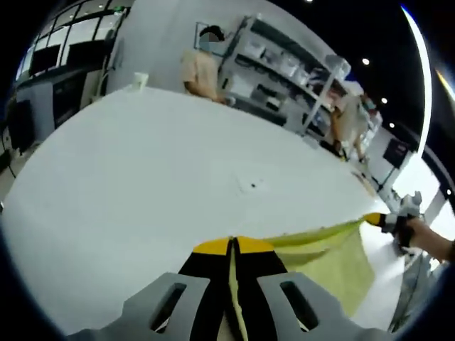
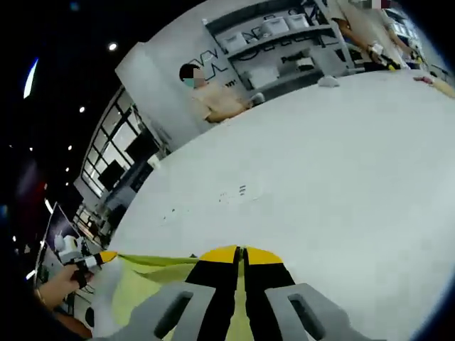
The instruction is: Fold the garment on the visible template until the final outline fits inside the template.
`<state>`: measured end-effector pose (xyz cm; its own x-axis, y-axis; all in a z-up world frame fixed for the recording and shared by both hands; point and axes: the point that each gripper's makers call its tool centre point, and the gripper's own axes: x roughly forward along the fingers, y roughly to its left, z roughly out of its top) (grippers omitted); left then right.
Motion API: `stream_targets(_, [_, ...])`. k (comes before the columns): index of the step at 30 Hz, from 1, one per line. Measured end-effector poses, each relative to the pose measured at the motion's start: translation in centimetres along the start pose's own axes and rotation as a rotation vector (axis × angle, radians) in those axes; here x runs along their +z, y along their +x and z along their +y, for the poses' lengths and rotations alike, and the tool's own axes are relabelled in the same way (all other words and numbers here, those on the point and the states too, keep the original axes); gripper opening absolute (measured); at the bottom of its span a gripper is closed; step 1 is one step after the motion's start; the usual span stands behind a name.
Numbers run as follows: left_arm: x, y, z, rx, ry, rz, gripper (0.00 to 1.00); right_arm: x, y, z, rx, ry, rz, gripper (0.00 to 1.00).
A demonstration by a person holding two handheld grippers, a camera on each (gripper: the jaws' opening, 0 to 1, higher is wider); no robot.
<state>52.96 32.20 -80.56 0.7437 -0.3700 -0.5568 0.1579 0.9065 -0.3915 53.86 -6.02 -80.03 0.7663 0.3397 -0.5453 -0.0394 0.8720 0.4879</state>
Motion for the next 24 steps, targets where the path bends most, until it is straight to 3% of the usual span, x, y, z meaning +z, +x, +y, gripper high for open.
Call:
stream_targets(12, [-0.9,1.9,0.7,0.031,-0.011,0.055,0.0,-0.9,1.1,-0.3,-0.037,0.024,0.021,0.0])
stream_targets(24, [-0.4,1.7,1.5,0.098,-0.033,0.032,0.0,-0.5,0.7,-2.1,-0.072,-0.034,0.013,0.0])
